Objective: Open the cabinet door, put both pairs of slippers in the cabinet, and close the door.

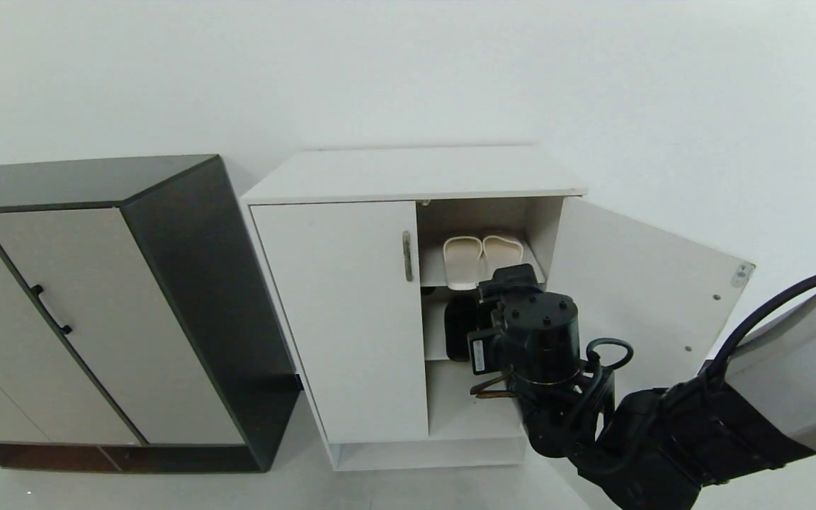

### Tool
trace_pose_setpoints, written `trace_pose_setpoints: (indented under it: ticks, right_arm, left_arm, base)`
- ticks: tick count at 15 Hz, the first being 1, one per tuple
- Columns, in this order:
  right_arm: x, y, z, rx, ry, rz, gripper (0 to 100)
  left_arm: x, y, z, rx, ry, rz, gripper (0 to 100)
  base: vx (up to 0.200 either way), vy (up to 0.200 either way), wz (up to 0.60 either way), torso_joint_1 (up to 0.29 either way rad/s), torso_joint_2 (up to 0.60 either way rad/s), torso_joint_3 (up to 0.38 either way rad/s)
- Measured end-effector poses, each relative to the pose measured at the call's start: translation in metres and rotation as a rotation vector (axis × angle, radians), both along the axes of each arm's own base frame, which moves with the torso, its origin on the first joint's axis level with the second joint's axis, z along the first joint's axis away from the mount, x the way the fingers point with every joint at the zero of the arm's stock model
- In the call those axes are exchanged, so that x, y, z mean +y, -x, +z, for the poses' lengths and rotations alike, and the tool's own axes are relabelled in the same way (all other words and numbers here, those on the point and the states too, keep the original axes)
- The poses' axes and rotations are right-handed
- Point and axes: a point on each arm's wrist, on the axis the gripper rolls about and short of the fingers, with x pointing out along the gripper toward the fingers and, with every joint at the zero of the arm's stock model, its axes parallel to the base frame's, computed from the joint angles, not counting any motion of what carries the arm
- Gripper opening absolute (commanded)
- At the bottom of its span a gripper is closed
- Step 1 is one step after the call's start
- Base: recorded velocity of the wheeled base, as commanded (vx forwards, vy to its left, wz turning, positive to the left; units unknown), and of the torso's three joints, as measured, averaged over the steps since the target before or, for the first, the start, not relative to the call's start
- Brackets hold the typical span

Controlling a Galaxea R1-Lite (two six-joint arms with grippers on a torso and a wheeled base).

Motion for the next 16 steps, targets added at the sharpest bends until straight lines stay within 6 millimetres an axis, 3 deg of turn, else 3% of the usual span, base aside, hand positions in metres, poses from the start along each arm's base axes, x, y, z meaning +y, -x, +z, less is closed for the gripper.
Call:
trace_pose_setpoints:
  ticks: [16]
  right_arm:
    - [-0.0038, -0.0059, -0.0068, 0.012, 0.013, -0.020, 0]
  left_arm:
    - [0.0000, 0.0000, 0.0000, 0.000, 0.000, -0.001, 0]
  base:
    - [0.000, 0.000, 0.00, 0.227, -0.54, -0.323]
